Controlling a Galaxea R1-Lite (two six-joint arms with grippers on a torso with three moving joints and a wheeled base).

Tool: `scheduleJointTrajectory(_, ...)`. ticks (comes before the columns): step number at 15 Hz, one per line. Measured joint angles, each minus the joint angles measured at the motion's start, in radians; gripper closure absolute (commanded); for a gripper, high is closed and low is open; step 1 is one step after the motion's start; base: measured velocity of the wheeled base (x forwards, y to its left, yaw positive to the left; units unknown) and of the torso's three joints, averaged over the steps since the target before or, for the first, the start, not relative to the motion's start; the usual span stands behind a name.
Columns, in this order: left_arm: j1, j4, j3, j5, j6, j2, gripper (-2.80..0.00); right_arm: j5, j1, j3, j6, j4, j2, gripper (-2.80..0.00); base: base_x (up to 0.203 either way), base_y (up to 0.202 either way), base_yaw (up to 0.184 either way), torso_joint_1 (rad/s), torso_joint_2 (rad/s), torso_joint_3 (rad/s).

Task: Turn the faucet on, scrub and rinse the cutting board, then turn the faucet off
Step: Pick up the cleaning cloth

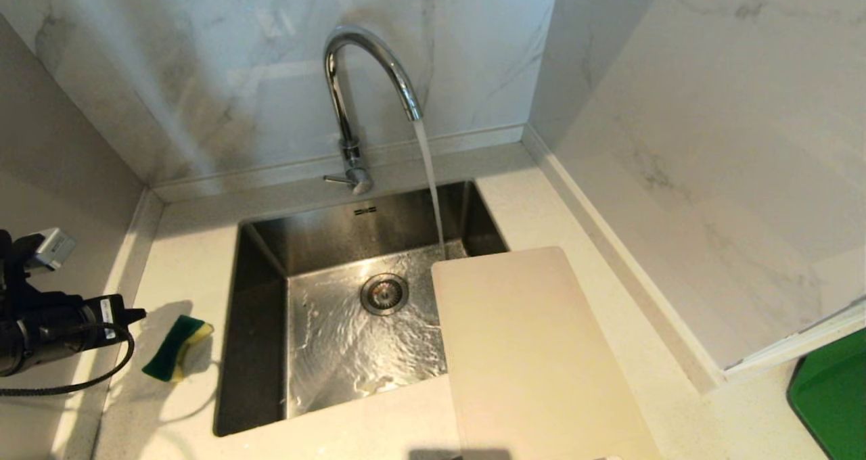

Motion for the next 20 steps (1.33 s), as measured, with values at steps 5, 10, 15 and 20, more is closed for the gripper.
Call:
scheduleJointTrajectory(5, 0.004, 0.067, 0.033, -0.018, 0.066, 0.02, 0.0, 0.0, 0.0, 0.0, 0.0, 0.0, 0.0, 0.0, 0.0, 0.0, 0.0, 0.0, 0.0, 0.0)
scheduleJointTrajectory(10, 0.009, 0.086, 0.038, -0.018, 0.101, 0.032, 0.0, 0.0, 0.0, 0.0, 0.0, 0.0, 0.0, 0.0, 0.0, 0.0, 0.0, 0.0, 0.0, 0.0)
scheduleJointTrajectory(15, 0.01, 0.072, 0.032, -0.013, 0.091, 0.073, -2.8, 0.0, 0.0, 0.0, 0.0, 0.0, 0.0, 0.0, 0.0, 0.0, 0.0, 0.0, 0.0, 0.0)
scheduleJointTrajectory(20, 0.043, 0.047, 0.037, -0.028, 0.098, 0.109, -2.8, 0.0, 0.0, 0.0, 0.0, 0.0, 0.0, 0.0, 0.0, 0.0, 0.0, 0.0, 0.0, 0.0)
